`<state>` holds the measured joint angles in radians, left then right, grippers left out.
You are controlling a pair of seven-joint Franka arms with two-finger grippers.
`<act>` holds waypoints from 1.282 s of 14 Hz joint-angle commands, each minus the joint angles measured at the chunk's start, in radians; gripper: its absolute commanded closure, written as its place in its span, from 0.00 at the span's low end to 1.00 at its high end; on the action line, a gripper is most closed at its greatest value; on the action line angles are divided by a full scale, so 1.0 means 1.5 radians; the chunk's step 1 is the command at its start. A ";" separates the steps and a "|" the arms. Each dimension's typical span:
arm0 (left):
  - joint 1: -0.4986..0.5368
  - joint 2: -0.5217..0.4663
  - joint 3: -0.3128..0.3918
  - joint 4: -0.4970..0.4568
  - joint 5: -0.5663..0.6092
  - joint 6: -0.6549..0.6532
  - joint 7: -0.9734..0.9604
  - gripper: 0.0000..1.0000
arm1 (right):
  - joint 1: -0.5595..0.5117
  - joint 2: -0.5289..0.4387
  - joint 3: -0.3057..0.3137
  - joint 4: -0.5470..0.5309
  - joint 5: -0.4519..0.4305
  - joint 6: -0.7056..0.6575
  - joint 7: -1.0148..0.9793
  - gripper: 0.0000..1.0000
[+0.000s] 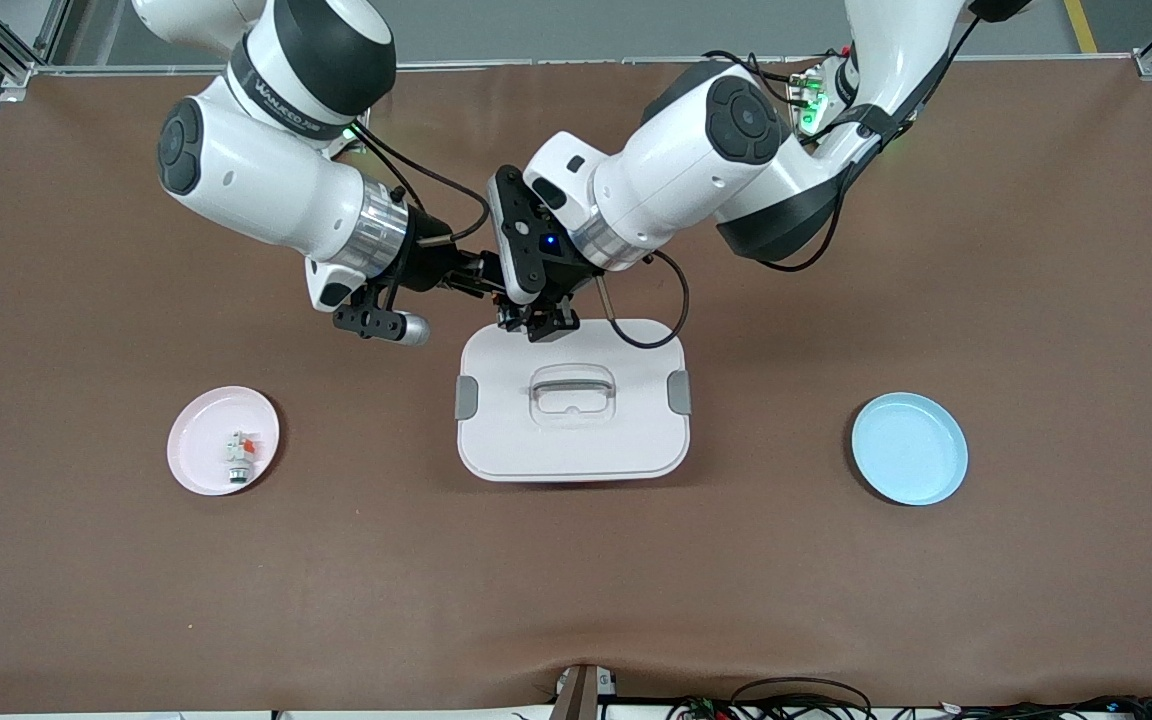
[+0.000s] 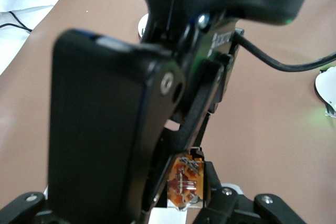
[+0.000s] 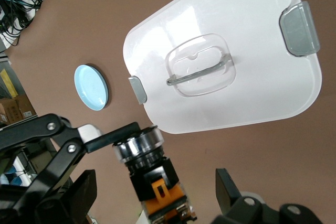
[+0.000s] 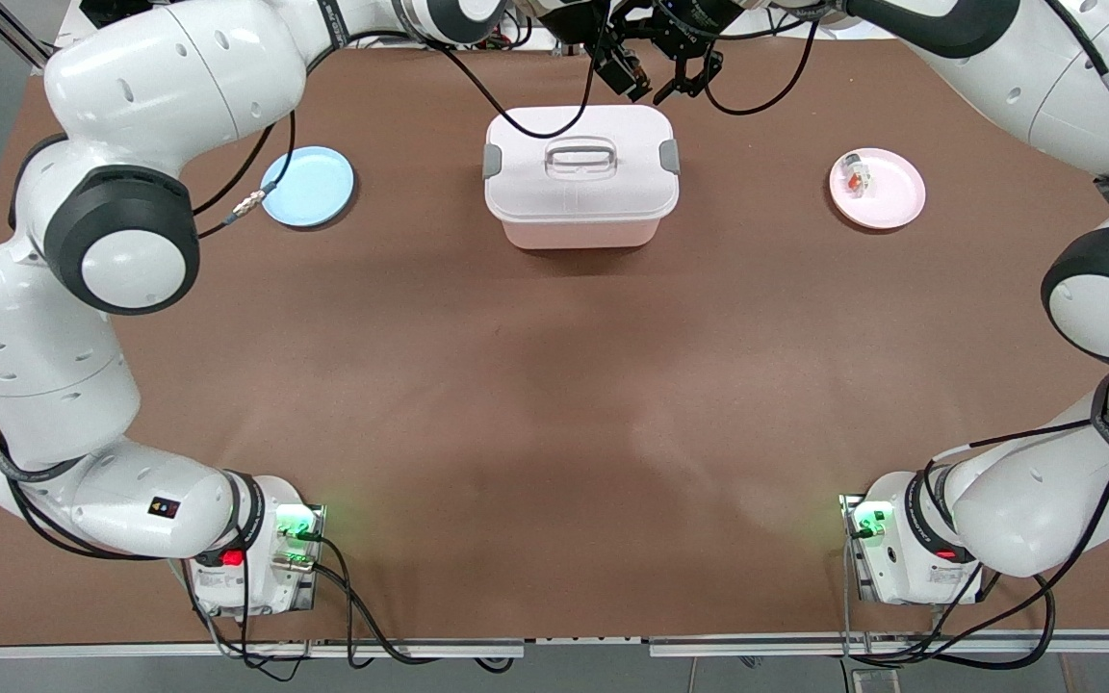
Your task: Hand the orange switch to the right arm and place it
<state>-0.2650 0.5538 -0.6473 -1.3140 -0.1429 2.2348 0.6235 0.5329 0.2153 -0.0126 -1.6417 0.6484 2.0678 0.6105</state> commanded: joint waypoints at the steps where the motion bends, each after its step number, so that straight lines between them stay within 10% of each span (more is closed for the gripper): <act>1: -0.006 0.000 0.002 0.006 0.009 0.005 0.002 1.00 | 0.011 -0.001 -0.006 -0.005 -0.011 0.002 0.010 0.00; 8: -0.009 0.000 0.002 0.006 0.008 0.005 0.001 1.00 | 0.008 -0.002 -0.005 0.000 -0.009 -0.005 0.015 0.08; 12: -0.009 0.000 0.002 0.006 0.009 0.005 -0.009 1.00 | 0.007 -0.002 -0.005 0.002 -0.008 -0.005 0.006 0.52; 14: -0.009 0.000 0.002 0.006 0.009 0.004 -0.010 1.00 | 0.006 -0.002 -0.005 0.004 -0.004 -0.004 0.013 1.00; 18: -0.010 0.000 0.002 0.006 0.009 0.005 -0.020 1.00 | 0.003 -0.002 -0.005 0.007 0.000 -0.007 0.018 1.00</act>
<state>-0.2694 0.5541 -0.6495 -1.3111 -0.1456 2.2376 0.6168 0.5331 0.2153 -0.0129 -1.6396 0.6473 2.0692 0.6024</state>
